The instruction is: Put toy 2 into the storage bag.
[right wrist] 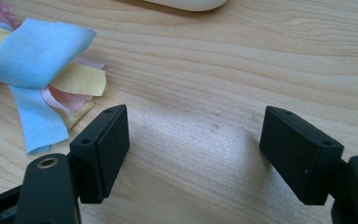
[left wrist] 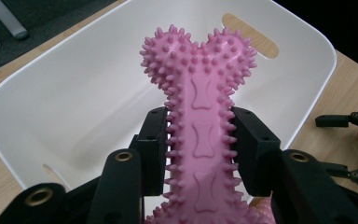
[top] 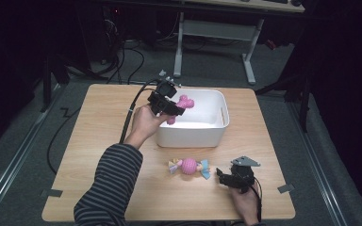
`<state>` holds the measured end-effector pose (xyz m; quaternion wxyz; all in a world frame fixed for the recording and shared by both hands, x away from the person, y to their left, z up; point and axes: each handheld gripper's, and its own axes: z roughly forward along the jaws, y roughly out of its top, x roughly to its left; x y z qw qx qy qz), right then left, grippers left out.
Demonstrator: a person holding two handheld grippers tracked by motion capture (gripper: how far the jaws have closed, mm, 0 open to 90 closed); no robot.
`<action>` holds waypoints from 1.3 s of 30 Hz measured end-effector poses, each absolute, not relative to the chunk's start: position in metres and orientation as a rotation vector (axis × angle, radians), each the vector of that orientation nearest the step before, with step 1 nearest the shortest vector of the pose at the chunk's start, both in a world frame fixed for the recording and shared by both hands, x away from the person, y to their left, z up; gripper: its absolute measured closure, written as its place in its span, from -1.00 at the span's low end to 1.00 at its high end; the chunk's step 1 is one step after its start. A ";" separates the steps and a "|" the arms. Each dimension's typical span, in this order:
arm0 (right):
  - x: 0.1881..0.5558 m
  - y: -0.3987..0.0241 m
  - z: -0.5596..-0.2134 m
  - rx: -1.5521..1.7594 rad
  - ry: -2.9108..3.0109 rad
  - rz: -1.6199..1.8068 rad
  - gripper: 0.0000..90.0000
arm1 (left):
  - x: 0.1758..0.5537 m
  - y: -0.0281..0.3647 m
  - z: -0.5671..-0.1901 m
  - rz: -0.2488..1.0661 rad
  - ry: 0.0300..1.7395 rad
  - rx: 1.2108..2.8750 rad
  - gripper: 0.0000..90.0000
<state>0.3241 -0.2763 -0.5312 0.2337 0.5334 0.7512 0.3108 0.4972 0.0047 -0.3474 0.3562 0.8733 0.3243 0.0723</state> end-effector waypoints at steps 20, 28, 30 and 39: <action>0.324 -0.276 -0.531 1.455 2.074 0.856 -0.46 | 0.510 -0.011 -0.374 0.211 0.877 2.297 0.29; 0.324 -0.276 -0.531 1.455 2.074 0.856 -0.46 | 0.511 -0.017 -0.383 0.206 0.870 2.334 0.29; 0.324 -0.276 -0.531 1.455 2.074 0.857 -0.46 | 0.511 -0.019 -0.384 0.212 0.869 2.339 0.29; 0.324 -0.276 -0.531 1.455 2.075 0.857 -0.46 | 0.512 -0.023 -0.394 0.206 0.892 2.365 0.28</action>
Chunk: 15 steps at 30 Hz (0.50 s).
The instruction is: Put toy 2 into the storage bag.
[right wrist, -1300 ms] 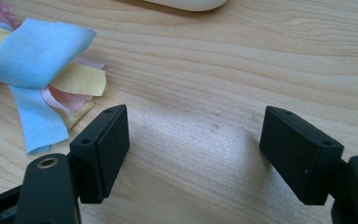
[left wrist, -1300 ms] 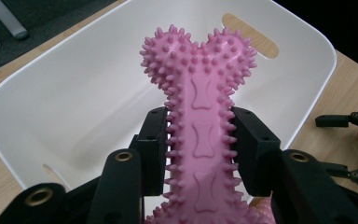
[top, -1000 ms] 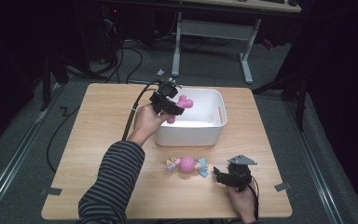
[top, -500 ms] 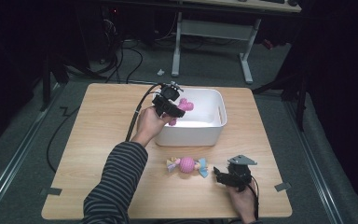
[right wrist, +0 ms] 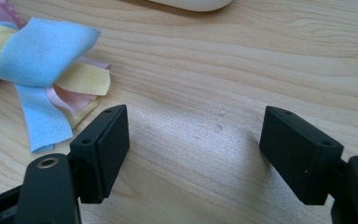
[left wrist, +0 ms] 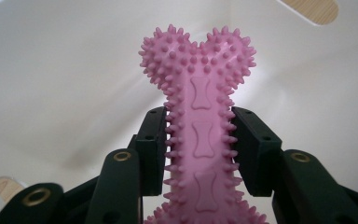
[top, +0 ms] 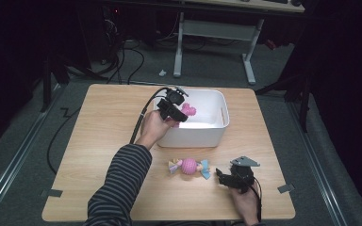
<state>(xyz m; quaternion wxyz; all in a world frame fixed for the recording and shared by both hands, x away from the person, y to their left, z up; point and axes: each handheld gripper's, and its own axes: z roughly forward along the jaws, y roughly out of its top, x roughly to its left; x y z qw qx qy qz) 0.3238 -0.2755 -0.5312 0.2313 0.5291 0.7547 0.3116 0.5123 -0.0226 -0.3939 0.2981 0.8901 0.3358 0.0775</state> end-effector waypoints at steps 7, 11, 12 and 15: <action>0.324 -0.276 -0.531 1.452 2.076 0.856 -0.46 | 0.513 -0.022 -0.397 0.179 0.892 2.353 0.25; 0.324 -0.276 -0.531 1.455 2.075 0.857 -0.46 | 0.511 -0.020 -0.392 0.186 0.885 2.341 0.08; 0.324 -0.275 -0.531 1.454 2.075 0.857 -0.46 | 0.510 -0.019 -0.391 0.194 0.882 2.339 0.06; 0.324 -0.275 -0.531 1.454 2.075 0.857 -0.46 | 0.507 -0.012 -0.385 0.198 0.879 2.313 -0.06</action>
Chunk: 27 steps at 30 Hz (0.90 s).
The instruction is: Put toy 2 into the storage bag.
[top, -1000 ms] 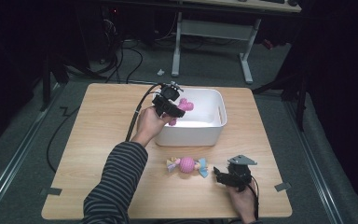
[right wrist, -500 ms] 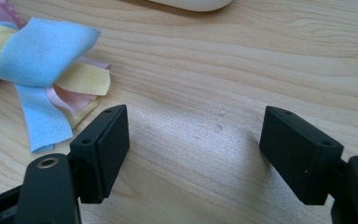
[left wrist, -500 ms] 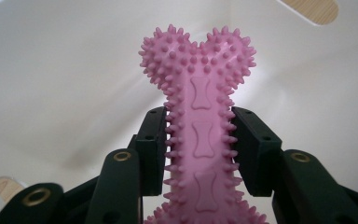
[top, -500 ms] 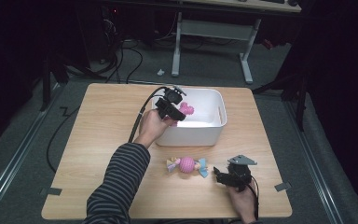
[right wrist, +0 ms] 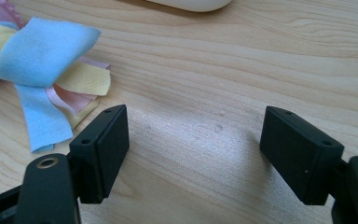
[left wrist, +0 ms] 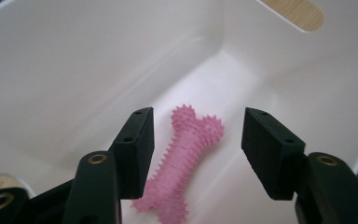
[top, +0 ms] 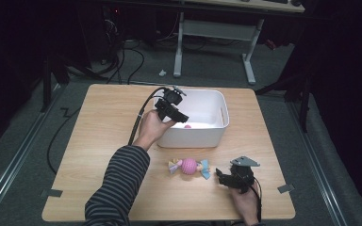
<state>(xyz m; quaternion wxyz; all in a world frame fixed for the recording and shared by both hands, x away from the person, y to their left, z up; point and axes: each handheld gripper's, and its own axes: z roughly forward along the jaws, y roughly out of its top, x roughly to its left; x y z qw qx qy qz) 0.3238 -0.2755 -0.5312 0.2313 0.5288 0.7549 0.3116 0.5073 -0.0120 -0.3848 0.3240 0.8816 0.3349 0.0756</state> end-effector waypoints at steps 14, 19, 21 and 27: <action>0.324 -0.276 -0.531 1.453 2.074 0.858 -0.46 | 0.475 0.034 -0.352 0.286 0.854 2.199 -0.12; 0.324 -0.276 -0.531 1.452 2.074 0.858 -0.46 | 0.465 0.051 -0.351 0.303 0.873 2.167 -0.14; 0.324 -0.276 -0.531 1.452 2.074 0.858 -0.46 | 0.461 0.057 -0.351 0.319 0.873 2.161 -0.14; 0.324 -0.276 -0.531 1.452 2.074 0.858 -0.46 | 0.450 0.076 -0.355 0.326 0.881 2.133 -0.16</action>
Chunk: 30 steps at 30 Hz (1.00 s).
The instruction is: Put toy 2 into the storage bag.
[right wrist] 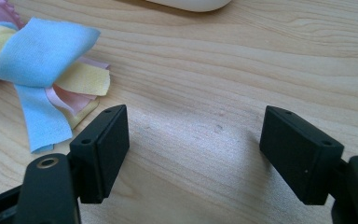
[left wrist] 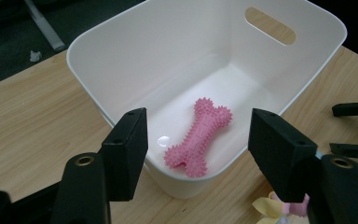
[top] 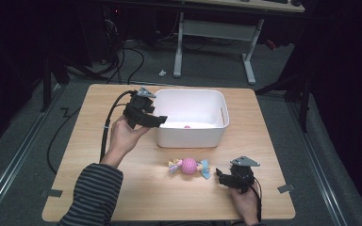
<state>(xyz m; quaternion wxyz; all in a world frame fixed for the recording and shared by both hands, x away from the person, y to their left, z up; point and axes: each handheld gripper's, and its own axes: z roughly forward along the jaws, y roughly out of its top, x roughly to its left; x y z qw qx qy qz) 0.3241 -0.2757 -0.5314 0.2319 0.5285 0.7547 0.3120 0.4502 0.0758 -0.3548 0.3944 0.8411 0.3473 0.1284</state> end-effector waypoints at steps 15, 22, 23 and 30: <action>0.324 -0.275 -0.531 1.456 2.073 0.855 -0.46 | 0.424 0.123 -0.355 0.351 0.943 2.024 -0.19; 0.324 -0.275 -0.531 1.457 2.072 0.854 -0.46 | 0.411 0.138 -0.356 0.361 0.956 1.998 -0.20; 0.324 -0.275 -0.531 1.458 2.072 0.855 -0.46 | 0.410 0.139 -0.356 0.363 0.957 1.995 -0.20; 0.324 -0.275 -0.531 1.456 2.071 0.855 -0.46 | 0.401 0.150 -0.363 0.371 0.977 1.983 -0.20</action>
